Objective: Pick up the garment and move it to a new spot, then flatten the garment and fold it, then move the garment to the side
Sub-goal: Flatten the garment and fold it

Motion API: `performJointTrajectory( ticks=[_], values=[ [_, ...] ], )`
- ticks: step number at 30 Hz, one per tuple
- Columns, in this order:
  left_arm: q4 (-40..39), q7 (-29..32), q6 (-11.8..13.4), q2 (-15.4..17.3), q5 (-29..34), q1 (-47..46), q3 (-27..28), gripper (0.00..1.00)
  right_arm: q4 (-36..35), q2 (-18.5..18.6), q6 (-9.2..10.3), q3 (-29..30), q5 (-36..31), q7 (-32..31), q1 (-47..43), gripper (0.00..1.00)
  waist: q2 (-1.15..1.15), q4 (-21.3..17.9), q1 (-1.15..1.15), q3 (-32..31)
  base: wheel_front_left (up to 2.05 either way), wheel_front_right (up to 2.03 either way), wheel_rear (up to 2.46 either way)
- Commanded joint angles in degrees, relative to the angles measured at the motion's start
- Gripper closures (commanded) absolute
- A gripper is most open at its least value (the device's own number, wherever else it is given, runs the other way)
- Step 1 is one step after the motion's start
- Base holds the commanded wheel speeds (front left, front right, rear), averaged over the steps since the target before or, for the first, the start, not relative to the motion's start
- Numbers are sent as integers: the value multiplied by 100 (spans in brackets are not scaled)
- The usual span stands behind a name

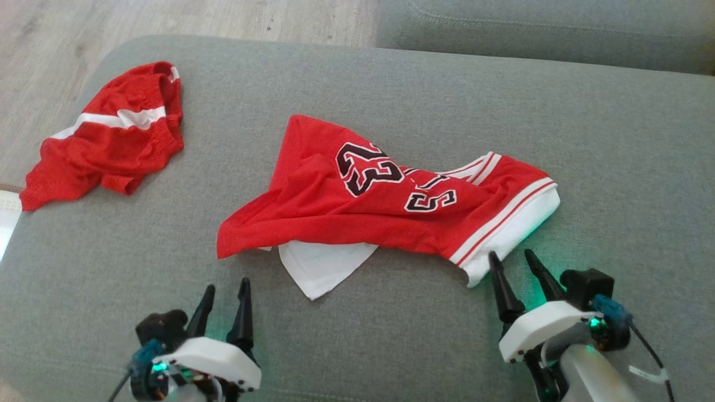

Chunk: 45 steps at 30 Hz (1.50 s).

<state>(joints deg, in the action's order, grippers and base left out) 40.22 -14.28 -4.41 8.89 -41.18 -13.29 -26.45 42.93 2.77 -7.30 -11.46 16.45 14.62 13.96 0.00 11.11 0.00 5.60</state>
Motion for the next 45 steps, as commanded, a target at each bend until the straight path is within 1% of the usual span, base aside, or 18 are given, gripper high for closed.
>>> performJointTrajectory(
  ticks=[1,2,3,4,9,13,17,21,24,25,26,27,29,31,39,43,45],
  values=[
    [-192,-71,-52,-1,122,-83,275,0,-55,10,-19,-89,79,38,288,0,0,8,0,16,0,0,0],
    [-240,-71,-78,-53,208,-60,335,0,-13,10,-19,-106,134,38,329,0,0,15,0,32,0,0,0],
    [-285,-71,-102,-103,285,-40,403,0,20,10,-19,-135,196,38,371,55,0,19,0,48,0,0,0],
    [-320,-71,-125,-148,356,-21,469,0,33,10,-19,-161,245,38,417,100,0,24,0,64,0,0,0],
    [-361,-71,-220,-331,642,26,710,0,21,10,-19,-196,355,38,698,100,0,72,0,122,0,0,0],
    [-411,-72,-270,-449,785,49,835,0,-409,10,-19,-51,327,38,964,100,0,180,0,172,0,0,0],
    [-417,-72,-297,-534,855,84,813,0,-756,10,-19,-160,150,38,1335,100,0,411,0,214,0,0,0],
    [-434,-72,-304,-584,792,54,531,0,-577,10,-19,-380,-137,38,1855,100,0,795,0,304,0,0,0],
    [-461,-72,-306,-596,672,28,204,0,-101,10,-19,-504,-377,38,2234,100,0,1103,0,400,0,0,0],
    [-479,-72,-306,-597,606,28,85,0,91,10,-19,-530,-429,38,2332,64,0,1183,0,438,0,0,0],
    [-479,-72,-306,-597,606,28,85,0,91,10,-19,-530,-429,38,2332,64,0,1183,0,438,0,0,0],
    [-495,-72,-306,-598,524,33,-6,0,296,10,-19,-567,-490,38,2410,0,0,1245,0,468,0,0,0],
    [-533,-72,-306,-599,408,31,-130,0,491,10,-19,-552,-489,38,2516,0,0,1330,0,533,0,0,0],
    [-566,-72,-306,-600,352,29,-156,0,472,10,-19,-496,-429,38,2503,0,0,1330,0,585,0,0,0],
    [-694,-72,-307,-601,364,-10,78,0,105,10,-19,144,-391,38,2044,0,0,963,0,666,0,0,0],
    [-760,-72,-307,-601,361,-87,147,0,89,10,-19,191,-353,38,1979,0,0,864,0,694,0,0,0],
    [-794,-72,-307,-601,339,-114,197,0,109,10,-19,173,-232,38,1982,0,0,854,0,708,0,0,0]
  ],
)
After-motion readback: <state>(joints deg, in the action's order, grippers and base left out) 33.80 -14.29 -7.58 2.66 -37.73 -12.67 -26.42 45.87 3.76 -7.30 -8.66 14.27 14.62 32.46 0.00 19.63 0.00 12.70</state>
